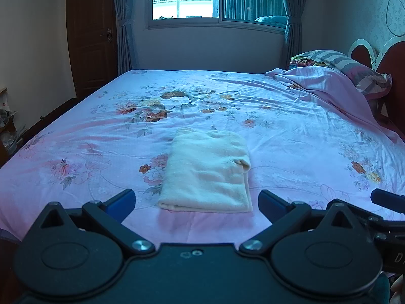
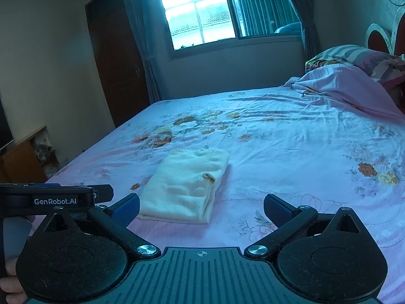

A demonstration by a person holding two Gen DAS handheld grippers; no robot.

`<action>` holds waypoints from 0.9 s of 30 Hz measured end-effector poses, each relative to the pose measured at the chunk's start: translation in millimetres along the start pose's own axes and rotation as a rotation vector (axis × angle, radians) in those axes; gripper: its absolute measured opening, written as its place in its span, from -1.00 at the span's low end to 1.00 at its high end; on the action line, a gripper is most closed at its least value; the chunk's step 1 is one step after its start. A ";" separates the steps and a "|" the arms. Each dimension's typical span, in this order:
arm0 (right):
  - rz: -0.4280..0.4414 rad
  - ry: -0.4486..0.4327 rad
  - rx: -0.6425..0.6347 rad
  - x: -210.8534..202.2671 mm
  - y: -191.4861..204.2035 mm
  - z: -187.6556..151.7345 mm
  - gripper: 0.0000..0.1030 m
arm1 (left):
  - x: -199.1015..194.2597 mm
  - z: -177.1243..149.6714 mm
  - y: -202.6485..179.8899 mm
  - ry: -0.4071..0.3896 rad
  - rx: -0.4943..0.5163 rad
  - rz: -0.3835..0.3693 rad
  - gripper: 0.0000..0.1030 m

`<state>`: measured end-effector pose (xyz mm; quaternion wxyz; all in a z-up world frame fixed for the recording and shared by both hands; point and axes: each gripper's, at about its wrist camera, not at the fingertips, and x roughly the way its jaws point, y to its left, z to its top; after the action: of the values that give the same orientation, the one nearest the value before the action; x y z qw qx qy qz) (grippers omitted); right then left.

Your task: Fold small clothes

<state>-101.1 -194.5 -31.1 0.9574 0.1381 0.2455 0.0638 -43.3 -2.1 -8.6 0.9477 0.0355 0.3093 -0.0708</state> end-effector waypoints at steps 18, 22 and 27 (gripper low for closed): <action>-0.009 0.004 0.004 3.8 -0.8 -1.9 0.99 | -3.1 -2.5 -3.6 -0.012 0.004 0.005 0.97; -0.006 0.008 0.004 3.8 -0.1 -2.5 0.99 | -3.5 -2.7 -3.6 -0.012 0.002 0.004 0.97; -0.004 0.008 0.000 3.9 0.4 -3.3 0.99 | -3.6 -2.7 -3.4 -0.010 0.003 0.007 0.97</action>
<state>-99.3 -192.6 -35.5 0.9565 0.1373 0.2497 0.0627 -48.3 -4.7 -8.6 0.9495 0.0376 0.3041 -0.0682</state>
